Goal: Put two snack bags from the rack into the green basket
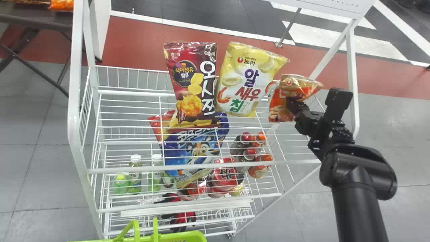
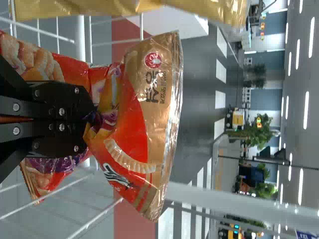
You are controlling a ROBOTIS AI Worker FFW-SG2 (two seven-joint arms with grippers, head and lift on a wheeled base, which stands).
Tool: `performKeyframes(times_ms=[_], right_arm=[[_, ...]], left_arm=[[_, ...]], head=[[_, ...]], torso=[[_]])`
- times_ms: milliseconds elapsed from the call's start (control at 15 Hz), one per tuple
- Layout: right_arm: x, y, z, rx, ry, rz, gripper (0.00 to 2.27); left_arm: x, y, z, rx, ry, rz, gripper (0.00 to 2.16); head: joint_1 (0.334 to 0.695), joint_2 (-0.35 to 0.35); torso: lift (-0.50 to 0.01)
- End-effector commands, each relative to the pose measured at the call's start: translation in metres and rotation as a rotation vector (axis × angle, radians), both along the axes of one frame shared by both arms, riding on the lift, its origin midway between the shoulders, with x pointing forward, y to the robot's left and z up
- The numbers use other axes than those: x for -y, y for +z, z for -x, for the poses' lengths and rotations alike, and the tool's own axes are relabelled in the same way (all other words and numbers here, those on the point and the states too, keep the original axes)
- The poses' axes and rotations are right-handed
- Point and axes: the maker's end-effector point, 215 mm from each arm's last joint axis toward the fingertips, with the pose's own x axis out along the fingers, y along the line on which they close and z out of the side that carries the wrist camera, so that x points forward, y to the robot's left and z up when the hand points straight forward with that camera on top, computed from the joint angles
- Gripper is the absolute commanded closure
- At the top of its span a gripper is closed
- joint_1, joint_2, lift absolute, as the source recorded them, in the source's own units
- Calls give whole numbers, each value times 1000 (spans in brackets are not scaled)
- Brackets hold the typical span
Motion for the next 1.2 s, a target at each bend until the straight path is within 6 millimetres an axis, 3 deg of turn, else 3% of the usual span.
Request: performKeyframes(times_ms=[0, 333, 667, 800, 933, 1133], right_arm=[[10, 7, 6, 25, -32, -29, 2250], [-5, 12, 23, 43, -2, -91, 2250], [-48, 14, 62, 33, 37, -189, 2250], [-71, 20, 95, -3, 68, -235, 2250], [-90, 39, 125, -18, 110, -262, 2250], [-135, 19, 180, -225, 203, -363, 2250]], left_arm=[[0, 0, 1, -2, -3, -1, 2138], [1, 0, 0, -2, -2, 1, 2138], [-3, 2, -3, 2, 5, 7, 2138], [-7, 4, -6, 6, 15, 11, 2138], [-8, 9, -9, 13, 20, 22, 2138], [-7, 13, -11, 20, 19, 33, 2138]], head=[[695, -350], [695, -350], [695, -350], [695, -350], [695, -350], [695, -350]], torso=[[-7], [-7], [-7], [-7], [-7], [-7]])
